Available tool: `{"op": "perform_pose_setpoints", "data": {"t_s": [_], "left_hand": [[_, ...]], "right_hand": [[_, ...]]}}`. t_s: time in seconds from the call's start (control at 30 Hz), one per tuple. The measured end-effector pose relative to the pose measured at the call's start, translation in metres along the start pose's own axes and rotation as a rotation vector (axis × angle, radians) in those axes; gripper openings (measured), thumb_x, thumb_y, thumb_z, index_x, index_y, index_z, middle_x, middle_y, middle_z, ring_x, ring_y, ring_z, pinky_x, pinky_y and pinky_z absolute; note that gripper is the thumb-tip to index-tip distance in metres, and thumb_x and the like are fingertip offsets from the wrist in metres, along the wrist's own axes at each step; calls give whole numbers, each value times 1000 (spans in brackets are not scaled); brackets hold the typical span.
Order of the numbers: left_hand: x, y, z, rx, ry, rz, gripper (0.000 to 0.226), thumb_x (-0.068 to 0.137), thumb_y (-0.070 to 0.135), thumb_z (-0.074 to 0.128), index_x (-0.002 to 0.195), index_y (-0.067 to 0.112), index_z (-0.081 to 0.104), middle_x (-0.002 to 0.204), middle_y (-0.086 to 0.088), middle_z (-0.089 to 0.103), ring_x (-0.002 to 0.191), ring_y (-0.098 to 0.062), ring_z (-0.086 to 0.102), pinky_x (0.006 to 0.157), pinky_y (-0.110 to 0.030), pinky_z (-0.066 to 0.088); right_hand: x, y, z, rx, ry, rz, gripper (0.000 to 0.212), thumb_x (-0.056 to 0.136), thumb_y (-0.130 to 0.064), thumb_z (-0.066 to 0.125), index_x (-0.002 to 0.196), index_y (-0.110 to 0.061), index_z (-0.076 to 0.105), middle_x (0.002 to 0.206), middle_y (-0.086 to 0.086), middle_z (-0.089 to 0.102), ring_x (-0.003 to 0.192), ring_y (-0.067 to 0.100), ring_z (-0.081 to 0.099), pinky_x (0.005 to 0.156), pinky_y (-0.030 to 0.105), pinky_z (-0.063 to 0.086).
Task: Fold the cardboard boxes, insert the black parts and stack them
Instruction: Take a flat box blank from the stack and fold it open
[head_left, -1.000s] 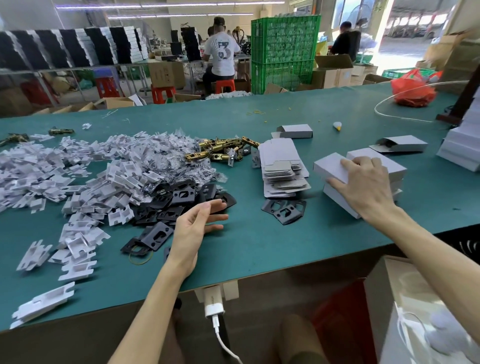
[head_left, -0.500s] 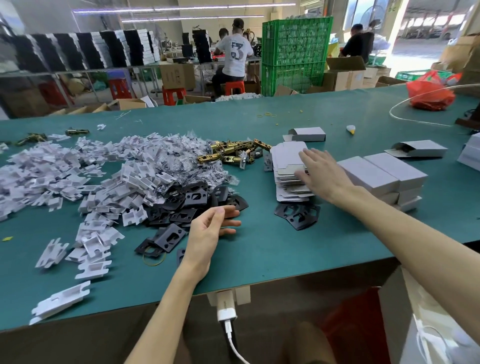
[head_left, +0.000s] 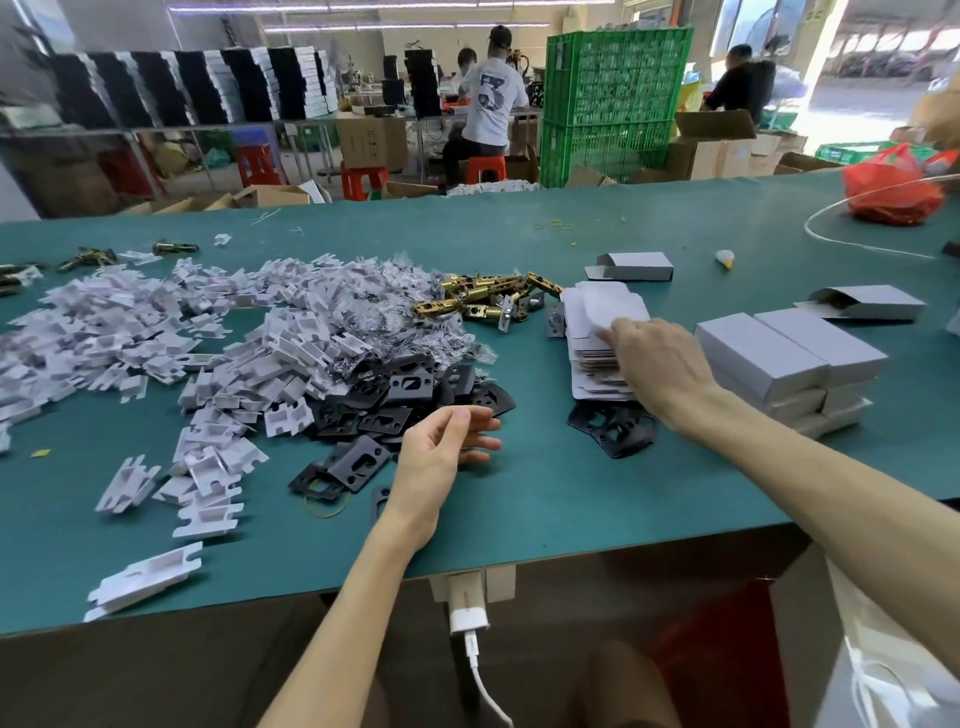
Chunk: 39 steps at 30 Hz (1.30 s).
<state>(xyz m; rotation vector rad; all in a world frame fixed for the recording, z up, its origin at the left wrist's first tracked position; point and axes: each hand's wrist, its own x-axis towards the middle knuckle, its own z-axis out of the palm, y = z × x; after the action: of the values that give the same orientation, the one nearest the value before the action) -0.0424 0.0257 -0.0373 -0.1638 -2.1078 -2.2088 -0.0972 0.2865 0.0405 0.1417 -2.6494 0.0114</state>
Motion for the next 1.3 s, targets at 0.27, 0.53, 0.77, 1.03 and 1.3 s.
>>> {"op": "perform_pose_setpoints", "data": {"t_s": [0.27,0.53,0.77,1.03,1.3], "left_hand": [[-1,13,-2,-350,-25,-80,62,99,48,49,138,1,57,131,-12,71,117,-32,71,93,-40,61],[-3,18,-23,-702,-5,-307,80,92,71,55,138,5,58,133,-20,68,125,-35,66,106,-50,50],[2,13,-25,-777,-9,-217,43,103,34,58,138,8,62,136,-21,66,121,-32,68,95,-46,58],[1,11,-25,-709,-134,-157,43,108,25,51,149,14,55,147,-20,58,129,-33,61,105,-51,52],[-5,20,-24,-667,-206,-195,54,98,43,68,141,10,63,141,-18,63,134,-32,60,102,-49,54]], "right_hand": [[-53,-67,-11,522,370,-217,26,104,-10,50,124,-4,64,93,14,71,76,33,64,63,40,51],[-100,-122,17,738,-23,-517,45,102,-28,55,142,-8,57,149,1,54,143,14,44,116,38,39],[-101,-134,14,1295,-162,33,66,99,-39,63,155,-30,31,155,-16,35,145,-1,31,116,15,27],[-83,-134,24,1694,-420,387,29,95,4,57,119,-13,60,102,15,73,83,20,70,60,32,58],[-85,-133,27,1754,-457,344,35,95,-3,65,129,-11,59,109,11,76,96,25,72,85,36,57]]}}
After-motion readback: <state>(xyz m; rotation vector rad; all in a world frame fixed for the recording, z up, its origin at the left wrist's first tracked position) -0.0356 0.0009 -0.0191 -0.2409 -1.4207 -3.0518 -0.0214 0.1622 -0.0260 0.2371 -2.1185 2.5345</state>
